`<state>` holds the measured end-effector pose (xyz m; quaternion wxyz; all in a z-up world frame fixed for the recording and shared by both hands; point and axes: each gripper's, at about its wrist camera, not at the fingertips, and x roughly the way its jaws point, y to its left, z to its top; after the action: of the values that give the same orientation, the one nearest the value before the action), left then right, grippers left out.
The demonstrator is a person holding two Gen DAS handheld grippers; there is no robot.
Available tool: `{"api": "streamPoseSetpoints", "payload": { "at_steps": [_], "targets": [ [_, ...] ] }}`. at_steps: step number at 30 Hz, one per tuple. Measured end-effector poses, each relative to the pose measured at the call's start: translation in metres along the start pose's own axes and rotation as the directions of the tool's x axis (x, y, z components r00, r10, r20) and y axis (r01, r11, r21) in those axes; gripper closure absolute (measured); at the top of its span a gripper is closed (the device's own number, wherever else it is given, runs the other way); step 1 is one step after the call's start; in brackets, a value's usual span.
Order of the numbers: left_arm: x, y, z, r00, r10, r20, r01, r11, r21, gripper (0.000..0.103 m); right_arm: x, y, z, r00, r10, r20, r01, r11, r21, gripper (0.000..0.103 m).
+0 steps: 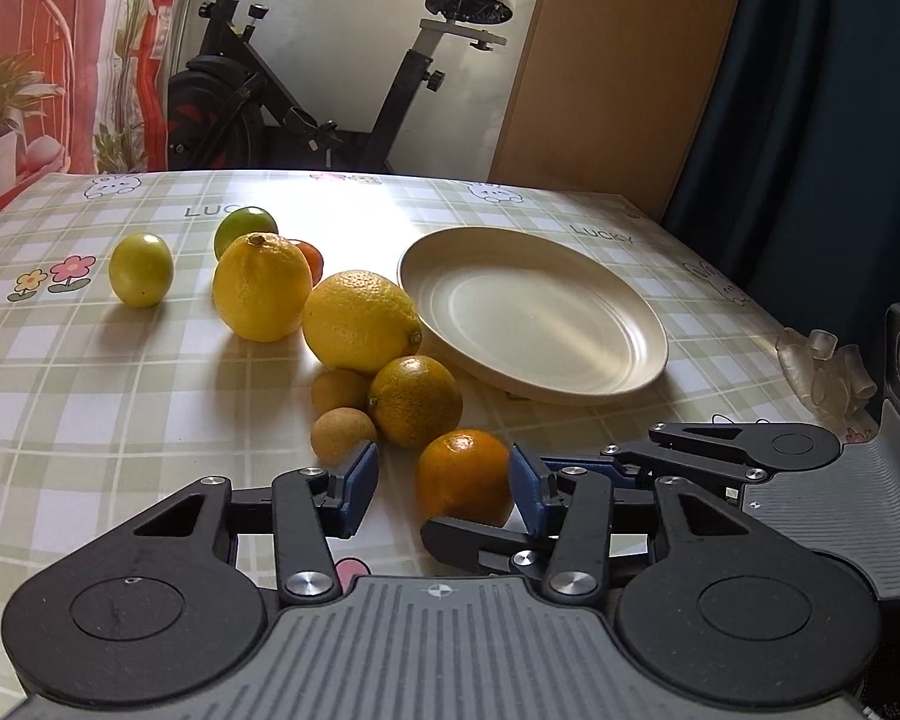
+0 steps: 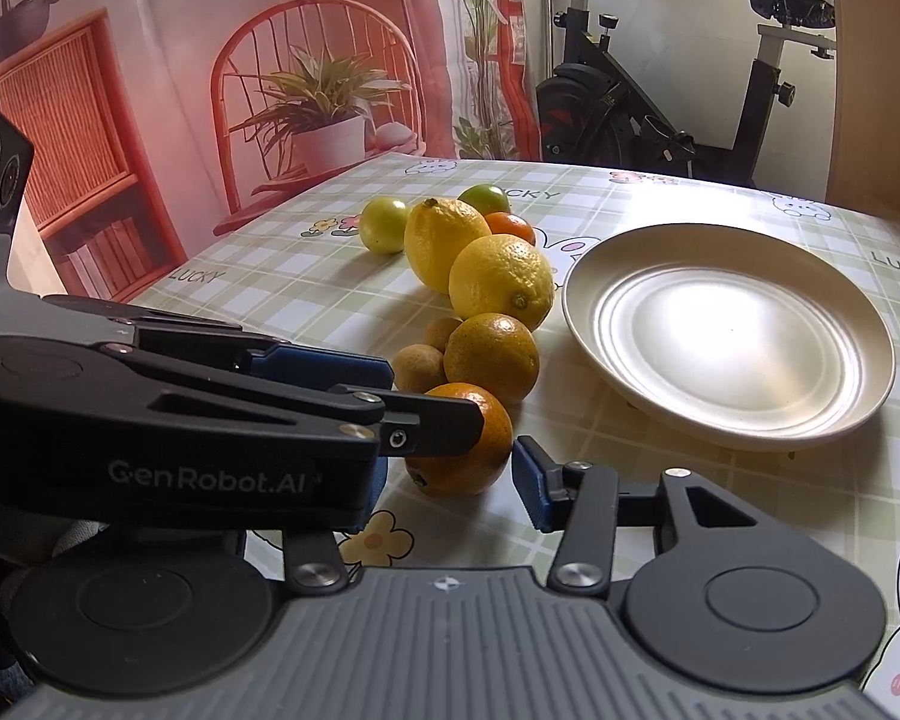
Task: Organize fruits
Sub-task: 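Close the left gripper around the orange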
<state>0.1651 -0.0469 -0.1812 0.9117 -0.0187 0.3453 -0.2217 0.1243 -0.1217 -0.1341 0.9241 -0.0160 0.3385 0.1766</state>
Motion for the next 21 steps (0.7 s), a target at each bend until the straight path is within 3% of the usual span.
{"api": "streamPoseSetpoints", "payload": {
  "at_steps": [8, 14, 21],
  "targets": [
    [0.007, -0.002, -0.001, 0.997, -0.066, -0.026, 0.065, 0.997, -0.034, 0.059, 0.005, -0.007, -0.001, 1.0, 0.002, -0.031, -0.001, 0.999, 0.035, 0.058],
    [0.006, -0.003, -0.001, 0.997, -0.076, -0.027, 0.075, 0.997, -0.036, 0.062, 0.004, -0.007, -0.002, 1.0, -0.002, -0.031, 0.003, 0.999, 0.034, 0.06],
    [0.0, -0.014, 0.011, 0.997, -0.078, 0.017, 0.078, 0.997, 0.018, 0.062, -0.013, -0.007, 0.005, 0.999, -0.035, 0.028, 0.034, 0.999, 0.041, 0.06]
  ]
}}
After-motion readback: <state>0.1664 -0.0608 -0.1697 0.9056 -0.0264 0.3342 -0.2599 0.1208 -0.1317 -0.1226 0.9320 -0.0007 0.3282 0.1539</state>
